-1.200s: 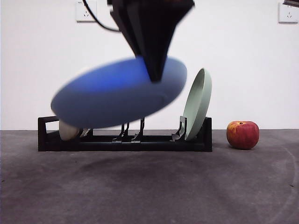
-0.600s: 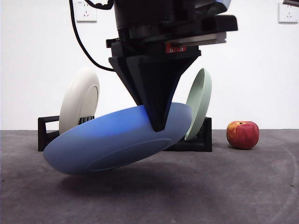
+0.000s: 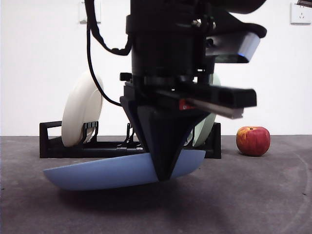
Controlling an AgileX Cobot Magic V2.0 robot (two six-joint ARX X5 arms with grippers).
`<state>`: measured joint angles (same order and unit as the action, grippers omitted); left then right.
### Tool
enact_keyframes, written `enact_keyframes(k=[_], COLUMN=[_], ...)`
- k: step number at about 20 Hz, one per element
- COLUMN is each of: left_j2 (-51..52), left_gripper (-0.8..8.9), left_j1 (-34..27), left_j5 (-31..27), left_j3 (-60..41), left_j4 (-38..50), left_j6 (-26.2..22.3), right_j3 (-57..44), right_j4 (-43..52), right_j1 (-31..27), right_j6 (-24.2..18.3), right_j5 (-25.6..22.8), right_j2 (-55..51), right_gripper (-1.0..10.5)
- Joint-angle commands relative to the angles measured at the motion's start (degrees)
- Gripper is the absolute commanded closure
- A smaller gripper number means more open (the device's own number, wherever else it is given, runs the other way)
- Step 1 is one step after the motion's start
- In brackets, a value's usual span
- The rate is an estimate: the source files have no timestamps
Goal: Take the blue plate from the plate rack,put the plate on the table,take the apple from the table,put the apple in the plate
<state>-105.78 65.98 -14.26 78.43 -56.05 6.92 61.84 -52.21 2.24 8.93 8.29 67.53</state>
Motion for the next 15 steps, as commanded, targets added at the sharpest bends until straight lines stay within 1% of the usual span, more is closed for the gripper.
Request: enact_keyframes(k=[1,3,4,7,9,10,15], left_j2=[-1.6,-1.6,-1.6,-1.6,-1.5,-1.5,2.4], left_gripper=[7.19,6.03,5.84,5.85,5.88,5.90,6.06], left_j1=[0.0,0.0,0.0,0.0,0.0,0.0,0.3], left_j5=[2.7,2.7,2.7,2.7,2.7,2.7,2.7], left_j3=[-0.5,-0.5,-0.5,-0.5,-0.4,-0.4,-0.3], left_j4=[0.3,1.0,1.3,1.7,1.7,1.4,0.1], left_j6=[3.5,5.1,5.6,5.6,5.6,5.6,6.5], right_j3=[0.2,0.2,0.2,0.2,0.2,0.2,0.2], right_j4=[-0.3,-0.6,-0.9,-1.7,-1.5,-1.0,6.0], right_j1=[0.0,0.0,0.0,0.1,0.0,0.0,0.0], right_j6=[-1.2,-1.2,-1.2,-2.4,-4.2,-4.5,-4.3], right_j5=[-0.2,-0.2,-0.2,-0.2,-0.2,-0.2,-0.2], right_j2=[0.3,0.3,0.3,0.3,0.3,0.3,0.3], right_gripper=[9.4,9.4,9.4,9.3,8.6,8.5,8.5])
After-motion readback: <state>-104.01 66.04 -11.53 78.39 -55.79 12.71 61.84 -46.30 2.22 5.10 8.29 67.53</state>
